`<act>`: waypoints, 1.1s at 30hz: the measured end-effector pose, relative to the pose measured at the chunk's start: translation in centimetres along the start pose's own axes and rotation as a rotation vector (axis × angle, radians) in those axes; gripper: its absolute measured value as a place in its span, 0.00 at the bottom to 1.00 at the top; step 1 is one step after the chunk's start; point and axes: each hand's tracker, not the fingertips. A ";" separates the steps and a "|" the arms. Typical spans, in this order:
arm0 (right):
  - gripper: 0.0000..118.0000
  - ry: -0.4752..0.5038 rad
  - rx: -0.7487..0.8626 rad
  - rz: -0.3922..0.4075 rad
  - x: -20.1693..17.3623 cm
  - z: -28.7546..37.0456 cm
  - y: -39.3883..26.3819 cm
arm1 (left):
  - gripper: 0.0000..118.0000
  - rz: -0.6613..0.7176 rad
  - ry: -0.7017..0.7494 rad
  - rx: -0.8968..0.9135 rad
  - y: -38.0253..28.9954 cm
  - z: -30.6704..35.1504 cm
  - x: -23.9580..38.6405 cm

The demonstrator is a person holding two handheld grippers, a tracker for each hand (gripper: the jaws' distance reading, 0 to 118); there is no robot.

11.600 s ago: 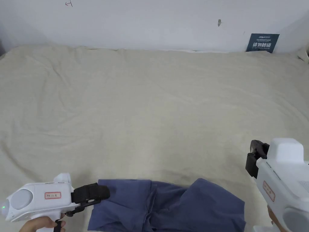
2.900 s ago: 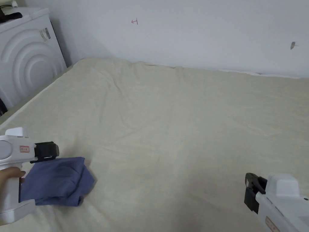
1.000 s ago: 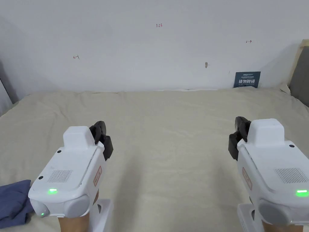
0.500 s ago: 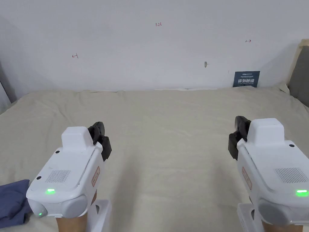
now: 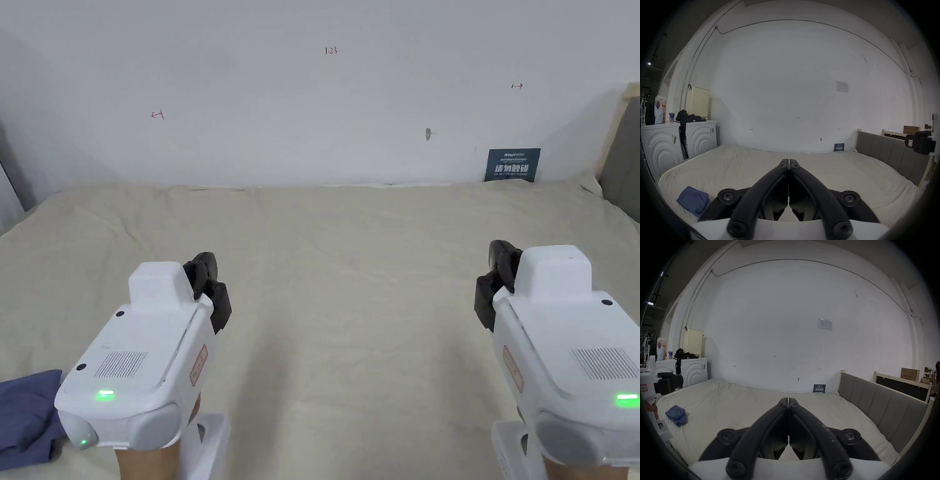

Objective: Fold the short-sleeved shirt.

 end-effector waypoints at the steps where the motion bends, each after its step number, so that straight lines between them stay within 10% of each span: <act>1: 0.01 -0.001 0.000 -0.001 0.0 0.0 0.0 | 0.00 0.001 0.001 -0.001 0.0 0.0 0.0; 23: 0.08 -0.008 -0.005 -0.003 -0.1 -0.1 0.1 | 0.05 0.012 0.007 -0.001 -0.3 -0.1 -0.8; 25: 0.31 -0.003 -0.009 -0.012 0.0 -0.1 0.1 | 0.22 0.024 0.006 0.000 -0.3 -0.2 -0.9; 29: 0.81 0.001 -0.016 -0.020 0.2 -0.3 0.1 | 0.94 0.043 -0.007 -0.017 -0.3 -0.5 -1.1; 33: 1.00 -0.010 -0.007 -0.028 0.2 -0.3 -0.1 | 1.00 0.025 0.006 0.009 -0.9 -0.6 -1.0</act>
